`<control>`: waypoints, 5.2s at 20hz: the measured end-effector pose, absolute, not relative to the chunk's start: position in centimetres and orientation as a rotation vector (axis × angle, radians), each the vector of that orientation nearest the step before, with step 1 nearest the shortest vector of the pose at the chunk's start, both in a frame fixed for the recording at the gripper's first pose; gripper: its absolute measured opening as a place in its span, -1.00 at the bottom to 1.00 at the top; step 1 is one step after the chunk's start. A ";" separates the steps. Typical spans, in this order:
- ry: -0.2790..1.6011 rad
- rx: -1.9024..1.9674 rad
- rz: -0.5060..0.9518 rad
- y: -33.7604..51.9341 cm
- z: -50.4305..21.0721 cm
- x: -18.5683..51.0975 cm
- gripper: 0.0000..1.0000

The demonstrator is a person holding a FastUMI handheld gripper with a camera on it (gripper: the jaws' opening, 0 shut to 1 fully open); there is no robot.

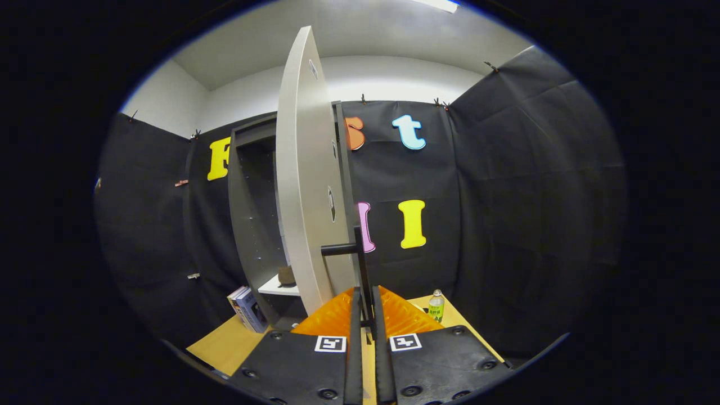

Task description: Open the shoe cabinet door, grab the shoes and put them into the shoe cabinet, then close the shoe cabinet door.

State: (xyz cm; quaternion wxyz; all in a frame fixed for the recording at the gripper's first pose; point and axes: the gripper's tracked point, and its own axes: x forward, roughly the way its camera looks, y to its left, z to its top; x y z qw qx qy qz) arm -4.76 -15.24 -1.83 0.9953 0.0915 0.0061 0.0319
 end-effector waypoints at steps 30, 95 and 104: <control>0.359 0.162 0.320 7.4 -16.3 -4.9 0.97; 0.345 0.166 0.099 8.2 -9.7 37.7 -0.81; 0.414 0.046 0.034 7.3 -15.5 46.6 -0.81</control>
